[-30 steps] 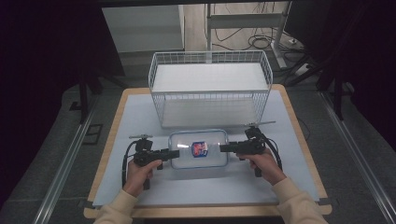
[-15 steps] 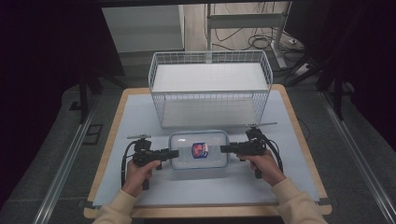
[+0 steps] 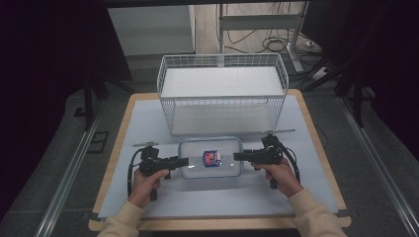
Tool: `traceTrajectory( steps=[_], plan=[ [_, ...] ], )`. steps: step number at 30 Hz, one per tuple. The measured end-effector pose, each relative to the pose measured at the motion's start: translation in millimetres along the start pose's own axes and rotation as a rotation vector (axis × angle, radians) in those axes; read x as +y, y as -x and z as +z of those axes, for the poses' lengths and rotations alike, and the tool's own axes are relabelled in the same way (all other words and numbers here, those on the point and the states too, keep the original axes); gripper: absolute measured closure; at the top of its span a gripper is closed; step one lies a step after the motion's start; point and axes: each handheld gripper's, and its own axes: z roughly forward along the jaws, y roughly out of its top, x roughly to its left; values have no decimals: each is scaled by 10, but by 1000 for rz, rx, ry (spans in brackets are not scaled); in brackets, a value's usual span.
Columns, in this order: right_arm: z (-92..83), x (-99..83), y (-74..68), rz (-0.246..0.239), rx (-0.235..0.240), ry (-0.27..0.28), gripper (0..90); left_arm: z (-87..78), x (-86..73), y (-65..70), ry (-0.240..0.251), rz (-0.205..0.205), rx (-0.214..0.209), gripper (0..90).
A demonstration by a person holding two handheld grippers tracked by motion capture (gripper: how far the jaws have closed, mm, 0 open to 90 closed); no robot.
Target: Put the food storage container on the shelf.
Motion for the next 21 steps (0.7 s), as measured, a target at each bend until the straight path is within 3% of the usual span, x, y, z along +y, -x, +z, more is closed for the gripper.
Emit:
traceTrajectory(
  steps=[21],
  plan=[
    [-220, 234, -222, -98, -20, 66, 494, -122, 230, 219, 55, 70, -2, 493]
  ],
)
